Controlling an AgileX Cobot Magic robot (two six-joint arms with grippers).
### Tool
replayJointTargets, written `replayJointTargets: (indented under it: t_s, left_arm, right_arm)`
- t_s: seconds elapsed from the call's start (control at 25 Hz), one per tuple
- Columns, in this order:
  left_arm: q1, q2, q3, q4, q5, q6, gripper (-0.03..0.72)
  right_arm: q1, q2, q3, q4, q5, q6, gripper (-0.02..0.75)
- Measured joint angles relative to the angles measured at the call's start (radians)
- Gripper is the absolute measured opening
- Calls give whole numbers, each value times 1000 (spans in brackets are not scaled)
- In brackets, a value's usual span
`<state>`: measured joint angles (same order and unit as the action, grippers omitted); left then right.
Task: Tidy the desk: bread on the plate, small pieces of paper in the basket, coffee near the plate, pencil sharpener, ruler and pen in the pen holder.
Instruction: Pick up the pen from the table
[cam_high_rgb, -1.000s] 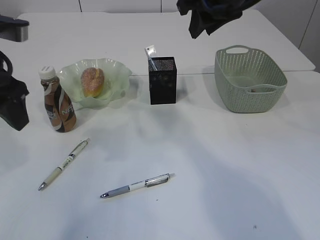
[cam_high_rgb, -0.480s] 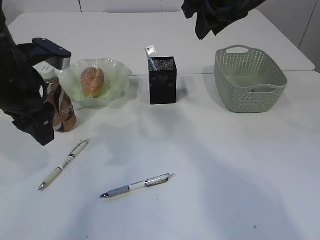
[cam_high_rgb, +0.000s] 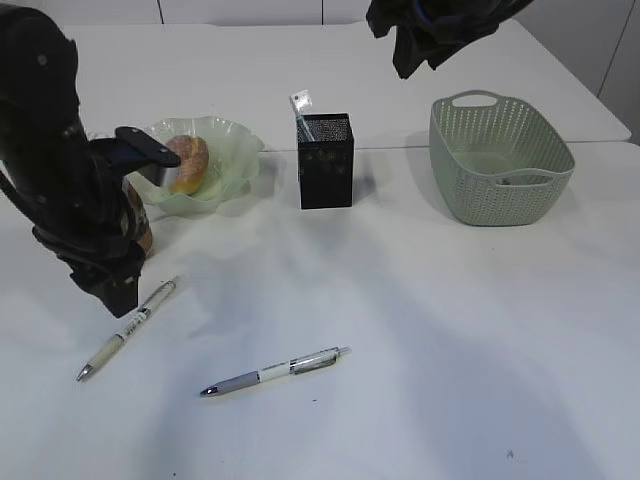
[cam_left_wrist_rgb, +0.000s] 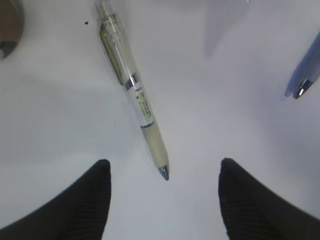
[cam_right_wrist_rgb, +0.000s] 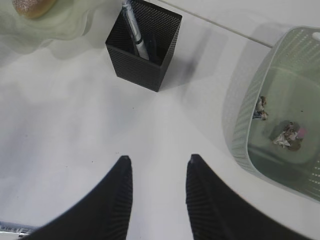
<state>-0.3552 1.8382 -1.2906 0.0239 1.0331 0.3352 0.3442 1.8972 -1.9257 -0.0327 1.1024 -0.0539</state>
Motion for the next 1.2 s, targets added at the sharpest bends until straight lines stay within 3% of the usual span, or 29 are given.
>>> replayJointTargets:
  t_s: [1.2]
  left_arm:
    - [0, 203, -9, -5, -157, -25, 474]
  right_arm:
    - [0, 0, 0, -74, 0, 0, 300]
